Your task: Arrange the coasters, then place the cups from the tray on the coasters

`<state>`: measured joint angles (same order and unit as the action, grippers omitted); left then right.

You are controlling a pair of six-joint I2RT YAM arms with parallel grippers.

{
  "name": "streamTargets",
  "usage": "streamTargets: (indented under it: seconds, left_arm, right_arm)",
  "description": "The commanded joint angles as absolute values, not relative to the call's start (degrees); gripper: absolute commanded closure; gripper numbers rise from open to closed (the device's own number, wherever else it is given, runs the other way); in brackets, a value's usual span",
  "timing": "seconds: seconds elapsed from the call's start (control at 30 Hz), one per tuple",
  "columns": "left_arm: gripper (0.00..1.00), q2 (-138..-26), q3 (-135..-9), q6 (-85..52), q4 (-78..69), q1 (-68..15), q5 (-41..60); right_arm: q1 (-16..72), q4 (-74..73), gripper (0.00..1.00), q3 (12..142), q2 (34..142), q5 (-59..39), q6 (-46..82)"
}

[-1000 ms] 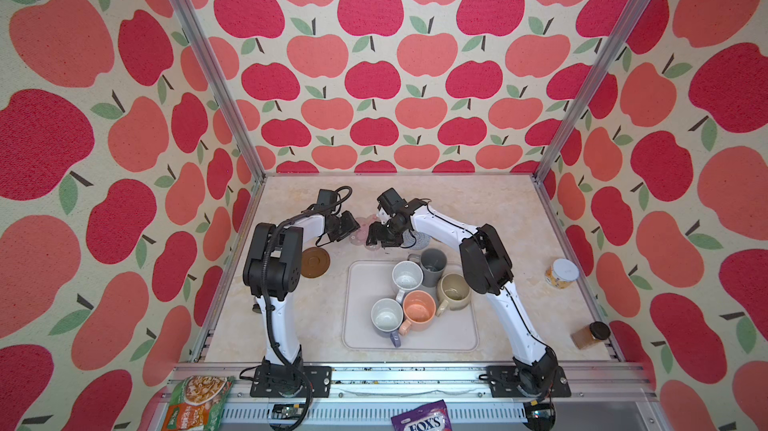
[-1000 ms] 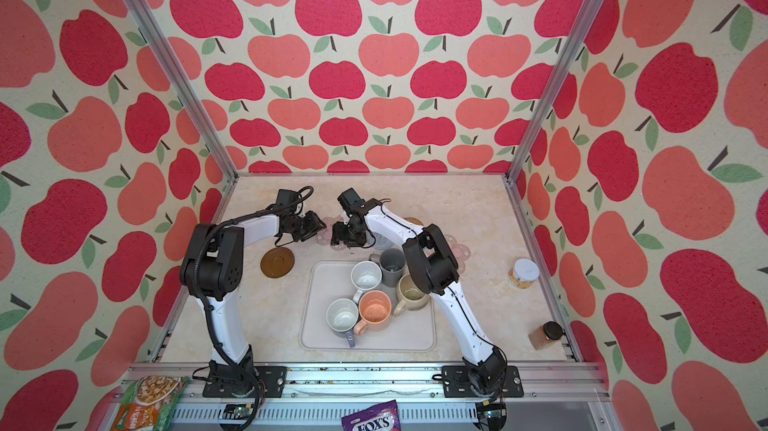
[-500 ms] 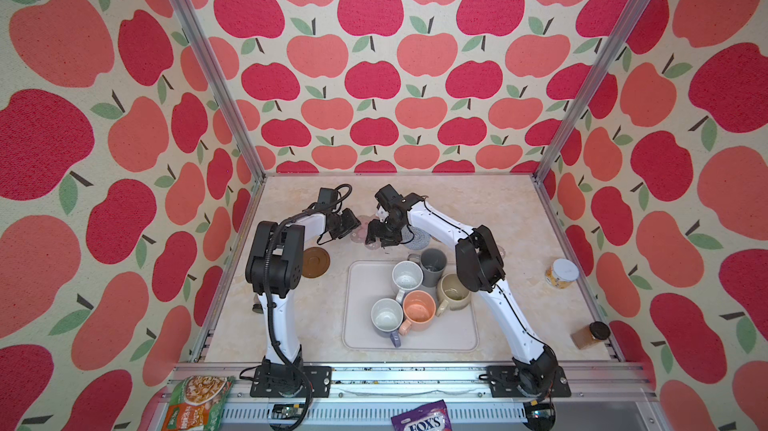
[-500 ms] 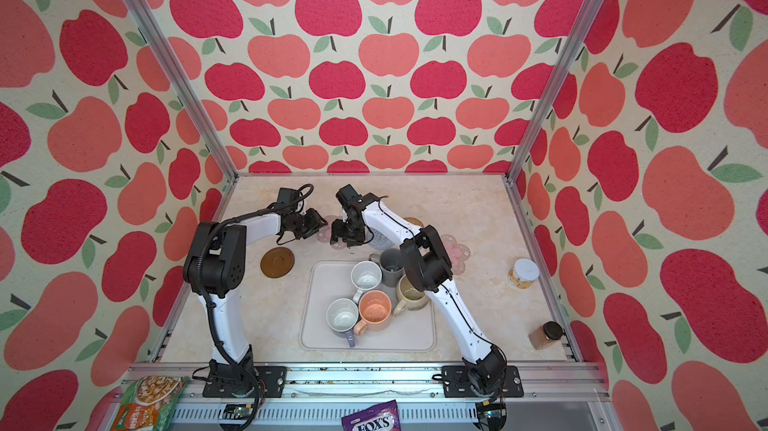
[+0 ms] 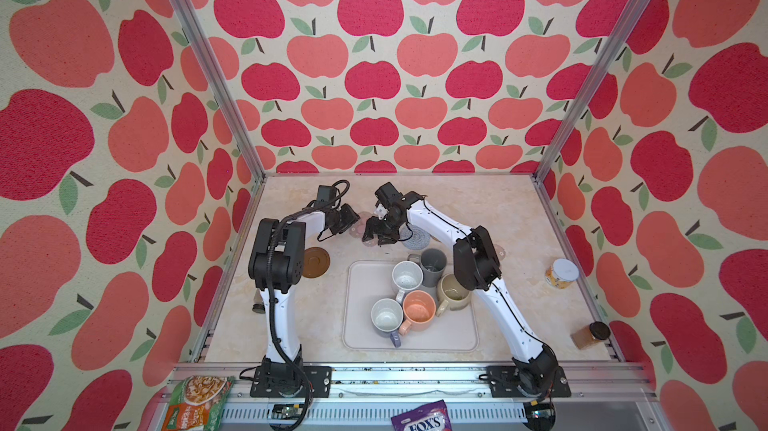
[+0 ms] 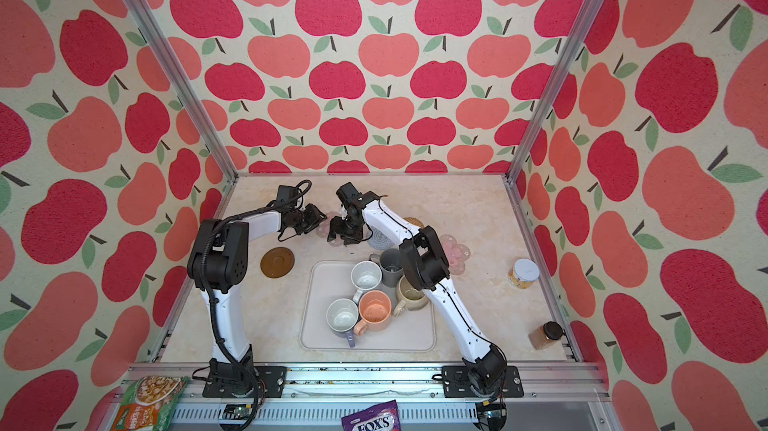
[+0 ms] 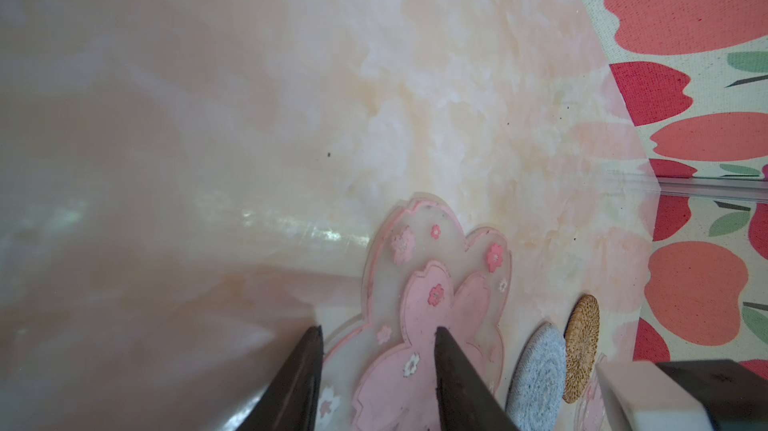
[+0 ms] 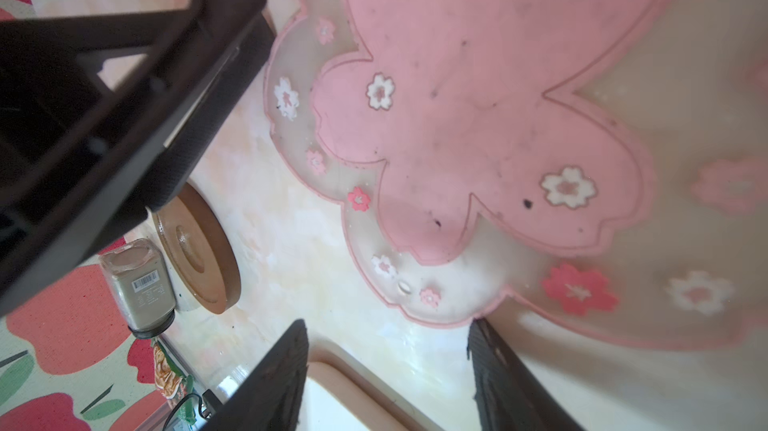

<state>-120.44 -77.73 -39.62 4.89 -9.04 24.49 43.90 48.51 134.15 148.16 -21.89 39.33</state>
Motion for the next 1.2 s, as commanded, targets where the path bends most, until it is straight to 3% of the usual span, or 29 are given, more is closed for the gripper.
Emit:
streamTargets:
  seconds: [0.0,0.53,1.17]
  left_arm:
    - [0.54,-123.8,-75.9,-41.3,12.3,-10.8,29.5]
    - [0.54,-119.9,-71.1,-40.9,12.1,-8.0,30.2]
    - [0.54,-122.7,-76.4,-41.0,14.1,-6.4,27.2]
  right_arm:
    - [43.2,38.3,0.36,134.1,153.1,-21.1,39.4]
    - [38.3,38.1,0.34,133.7,151.5,-16.5,37.3]
    - [38.0,38.7,0.34,133.1,151.5,-16.6,36.1]
